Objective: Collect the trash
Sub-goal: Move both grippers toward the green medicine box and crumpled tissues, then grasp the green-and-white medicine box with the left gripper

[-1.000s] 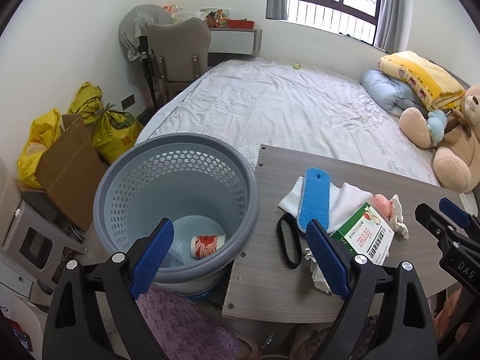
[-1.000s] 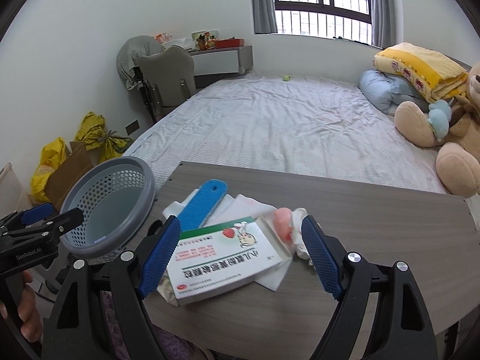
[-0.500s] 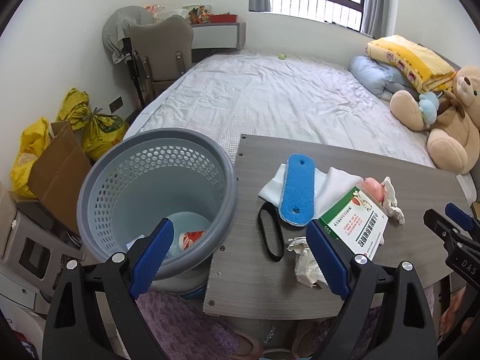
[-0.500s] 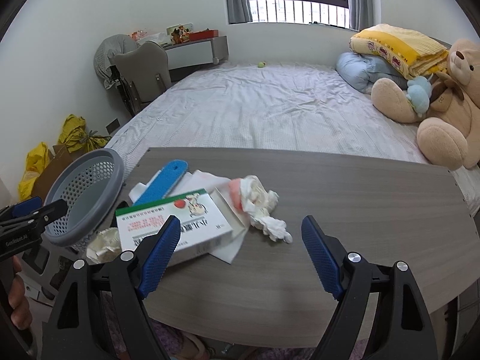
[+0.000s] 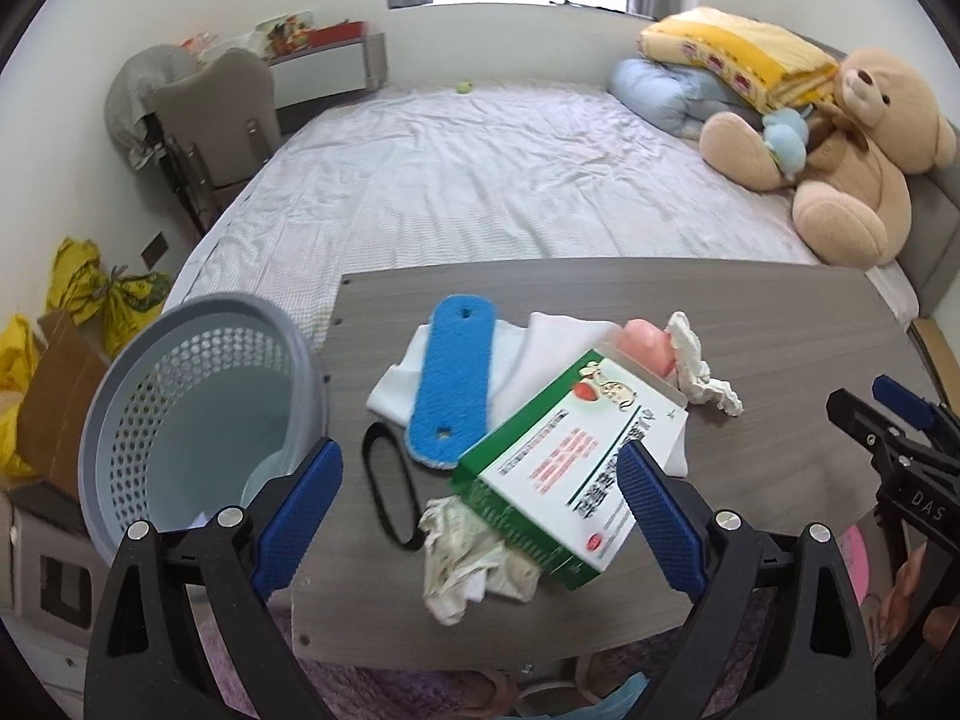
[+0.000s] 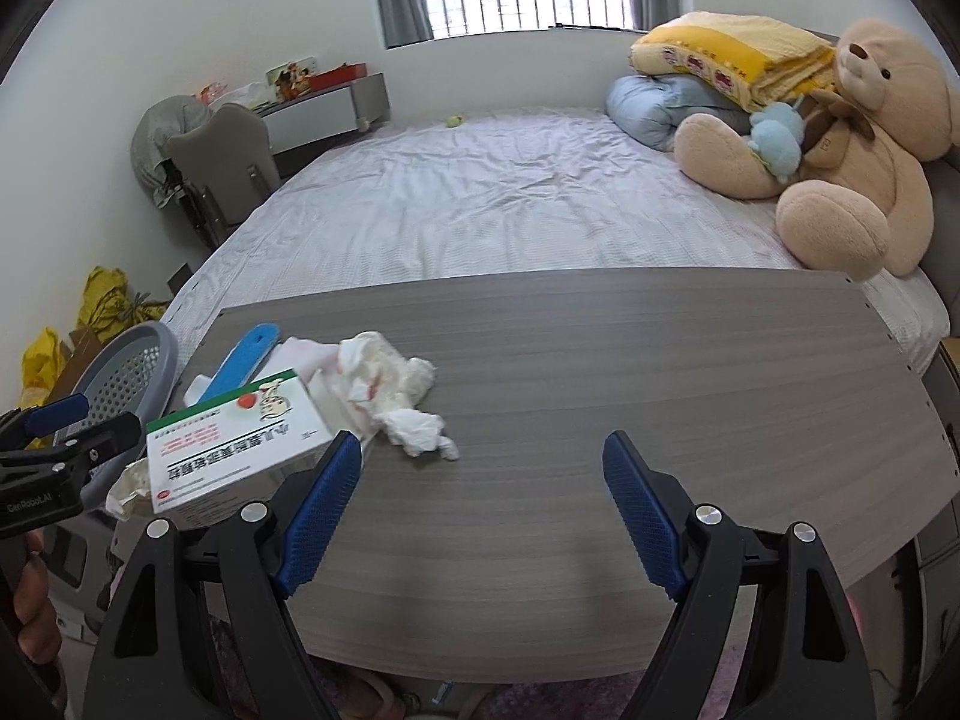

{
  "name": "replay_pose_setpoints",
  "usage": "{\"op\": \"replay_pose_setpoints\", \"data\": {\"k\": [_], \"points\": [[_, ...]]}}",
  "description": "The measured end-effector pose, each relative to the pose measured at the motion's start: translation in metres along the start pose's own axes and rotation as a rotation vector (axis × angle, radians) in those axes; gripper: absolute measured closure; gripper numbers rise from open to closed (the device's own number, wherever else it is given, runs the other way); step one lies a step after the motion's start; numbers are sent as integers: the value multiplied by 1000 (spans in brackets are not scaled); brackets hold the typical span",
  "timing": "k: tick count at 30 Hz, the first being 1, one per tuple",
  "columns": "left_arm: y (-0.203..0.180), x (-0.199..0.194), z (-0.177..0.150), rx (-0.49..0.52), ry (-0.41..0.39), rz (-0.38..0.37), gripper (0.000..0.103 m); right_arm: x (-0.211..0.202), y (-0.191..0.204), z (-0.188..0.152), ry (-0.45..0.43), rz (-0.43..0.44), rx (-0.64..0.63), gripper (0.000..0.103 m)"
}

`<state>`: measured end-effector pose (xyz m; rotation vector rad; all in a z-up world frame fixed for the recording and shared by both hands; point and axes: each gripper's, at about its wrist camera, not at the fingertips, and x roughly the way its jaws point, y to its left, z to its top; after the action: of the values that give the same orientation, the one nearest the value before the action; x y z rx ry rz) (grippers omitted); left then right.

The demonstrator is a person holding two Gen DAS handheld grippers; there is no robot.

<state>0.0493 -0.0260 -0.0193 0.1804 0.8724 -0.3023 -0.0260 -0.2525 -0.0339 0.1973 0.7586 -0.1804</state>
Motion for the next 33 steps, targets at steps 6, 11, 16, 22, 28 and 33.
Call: {"op": "replay_pose_setpoints", "data": {"k": [6,11,16,22,28,33], "points": [[-20,15,13,100,67,-43,7,5,-18,3,1,4,40,24],[-27,29,20,156,126,-57,7,8,-22,3,-3,4,42,24],[-38,41,22,235,184,-86,7,11,-27,5,0,18,52,24],[-53,51,21,321,234,-121,7,14,-28,7,-1,32,55,24],[-57,66,15,355,285,-127,7,16,-29,7,2,46,54,24],[-57,75,13,342,305,-141,7,17,-29,8,5,46,55,24]]}}
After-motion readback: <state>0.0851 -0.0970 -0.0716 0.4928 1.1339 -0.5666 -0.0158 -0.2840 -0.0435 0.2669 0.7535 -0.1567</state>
